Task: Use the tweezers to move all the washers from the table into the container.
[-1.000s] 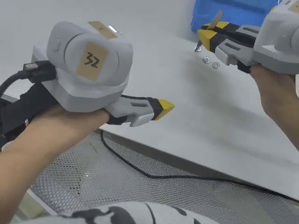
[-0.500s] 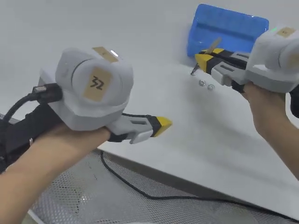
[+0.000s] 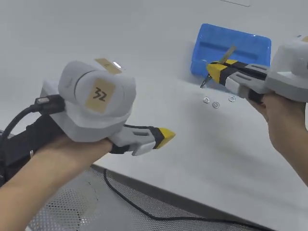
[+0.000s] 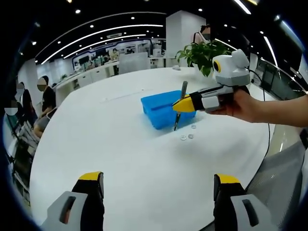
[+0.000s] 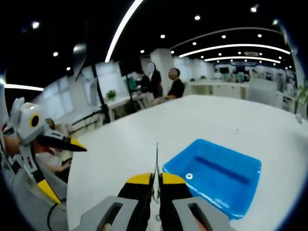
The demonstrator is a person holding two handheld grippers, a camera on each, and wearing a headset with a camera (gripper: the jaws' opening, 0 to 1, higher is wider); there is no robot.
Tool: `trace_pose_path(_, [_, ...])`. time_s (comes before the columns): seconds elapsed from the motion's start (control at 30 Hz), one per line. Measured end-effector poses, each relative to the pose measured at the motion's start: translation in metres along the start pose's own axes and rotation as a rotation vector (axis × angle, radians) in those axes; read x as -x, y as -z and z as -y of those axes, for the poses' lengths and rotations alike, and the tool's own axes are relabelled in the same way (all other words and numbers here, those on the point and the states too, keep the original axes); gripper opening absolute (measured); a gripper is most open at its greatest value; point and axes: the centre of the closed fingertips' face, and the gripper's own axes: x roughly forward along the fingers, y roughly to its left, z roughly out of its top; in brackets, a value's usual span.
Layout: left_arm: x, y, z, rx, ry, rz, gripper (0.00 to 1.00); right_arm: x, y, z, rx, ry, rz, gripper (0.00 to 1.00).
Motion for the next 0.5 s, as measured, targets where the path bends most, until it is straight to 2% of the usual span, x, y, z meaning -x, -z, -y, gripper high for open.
trace_pose_path(0.17, [0.001, -0.002, -0.001, -0.005, -0.002, 0.003, 0.97, 0.006, -0.023, -0.004, 0.011, -0.010, 0.038, 0.01])
trace_pose_path(0.3, [0.000, -0.002, -0.001, -0.009, -0.003, 0.005, 0.97, 0.011, -0.041, -0.002, 0.012, -0.006, 0.074, 0.01])
trace_pose_path(0.5, [0.001, -0.003, -0.003, 0.000, -0.002, 0.008, 0.99, 0.014, -0.060, 0.018, 0.004, 0.023, 0.128, 0.01])
